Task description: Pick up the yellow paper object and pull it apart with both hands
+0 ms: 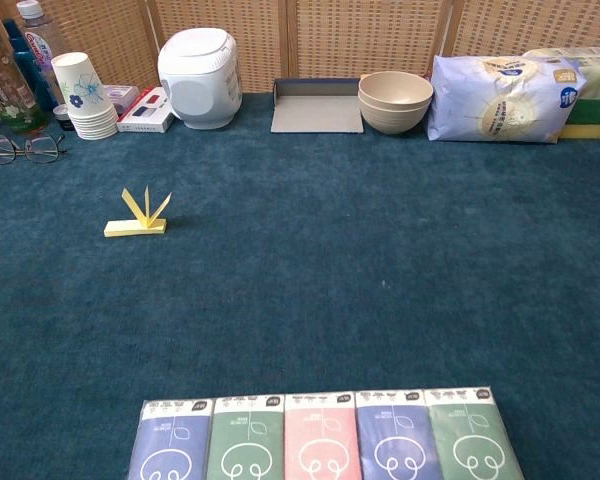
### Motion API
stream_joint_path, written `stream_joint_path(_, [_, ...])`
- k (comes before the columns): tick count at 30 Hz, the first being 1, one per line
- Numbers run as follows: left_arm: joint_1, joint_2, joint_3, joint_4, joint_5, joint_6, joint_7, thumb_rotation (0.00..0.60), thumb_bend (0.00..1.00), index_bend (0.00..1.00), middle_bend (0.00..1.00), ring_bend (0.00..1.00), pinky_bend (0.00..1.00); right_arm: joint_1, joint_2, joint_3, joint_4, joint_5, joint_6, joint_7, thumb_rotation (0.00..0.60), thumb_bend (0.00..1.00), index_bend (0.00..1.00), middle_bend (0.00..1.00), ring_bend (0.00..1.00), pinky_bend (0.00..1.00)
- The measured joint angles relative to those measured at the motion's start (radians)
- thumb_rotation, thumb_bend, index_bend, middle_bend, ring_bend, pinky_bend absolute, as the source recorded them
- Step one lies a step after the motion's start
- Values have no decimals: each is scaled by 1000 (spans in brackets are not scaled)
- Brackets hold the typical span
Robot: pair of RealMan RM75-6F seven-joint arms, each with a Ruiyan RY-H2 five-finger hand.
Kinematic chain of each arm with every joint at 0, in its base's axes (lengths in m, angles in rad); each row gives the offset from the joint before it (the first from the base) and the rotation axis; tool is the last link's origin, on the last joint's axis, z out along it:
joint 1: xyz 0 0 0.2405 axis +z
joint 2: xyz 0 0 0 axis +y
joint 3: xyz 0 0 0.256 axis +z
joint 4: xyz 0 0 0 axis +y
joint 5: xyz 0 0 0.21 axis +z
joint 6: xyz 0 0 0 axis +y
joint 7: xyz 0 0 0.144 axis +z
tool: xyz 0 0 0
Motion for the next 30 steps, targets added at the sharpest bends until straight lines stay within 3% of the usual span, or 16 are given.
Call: stream_joint_path(30, [-2,24,1,-16,4,-1,-6,600,207,95,56,68,9,11,-20,12,24,-11,-6,37,600,148,0,40,0,0])
